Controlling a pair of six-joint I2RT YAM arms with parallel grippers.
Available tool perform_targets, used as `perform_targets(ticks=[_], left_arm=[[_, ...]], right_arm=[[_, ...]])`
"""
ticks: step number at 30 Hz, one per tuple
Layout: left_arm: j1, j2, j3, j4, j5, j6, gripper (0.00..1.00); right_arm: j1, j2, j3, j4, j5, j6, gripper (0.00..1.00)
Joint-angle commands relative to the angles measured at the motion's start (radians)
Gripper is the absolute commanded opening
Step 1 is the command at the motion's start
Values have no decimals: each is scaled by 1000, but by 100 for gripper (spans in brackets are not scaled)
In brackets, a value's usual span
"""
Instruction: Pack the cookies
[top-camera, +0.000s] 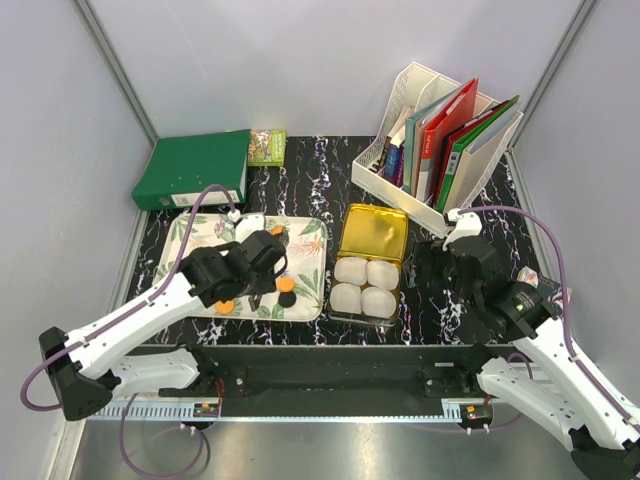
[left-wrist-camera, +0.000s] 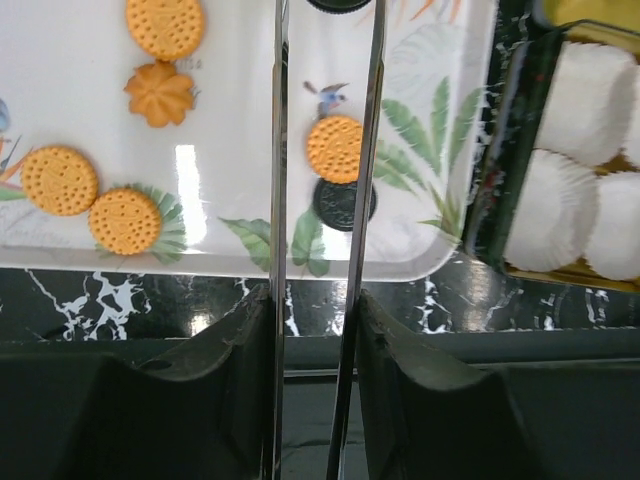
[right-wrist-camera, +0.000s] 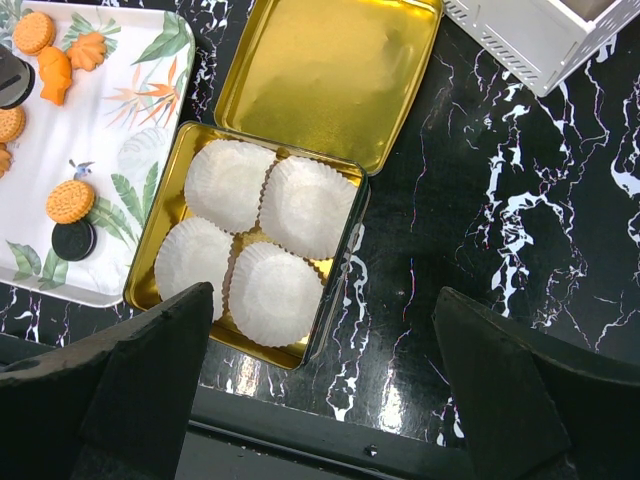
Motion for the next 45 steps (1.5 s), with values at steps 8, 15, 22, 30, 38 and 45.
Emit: perform_targets(ticks=[8, 15, 22, 30, 38, 45], left_arm=[[-181, 130, 201, 90, 40, 74, 0], [-236, 226, 239, 136, 53, 94, 0], [-251, 276, 230, 191, 80, 103, 0], [-259, 318, 213, 235, 105, 106, 0], [-261, 328, 173, 235, 93, 94, 0], [-261, 316, 141, 242, 111, 80, 0]], right_arm=[[-3, -23, 3, 42, 49, 3, 100], [-5, -21, 9, 36, 43, 11, 100], [-3, -8, 29, 22, 34, 19, 100], [-3, 6, 41, 17, 20, 26, 100], [-5, 9, 55, 10, 19, 25, 100], [-3, 9, 52, 4, 17, 22, 100]])
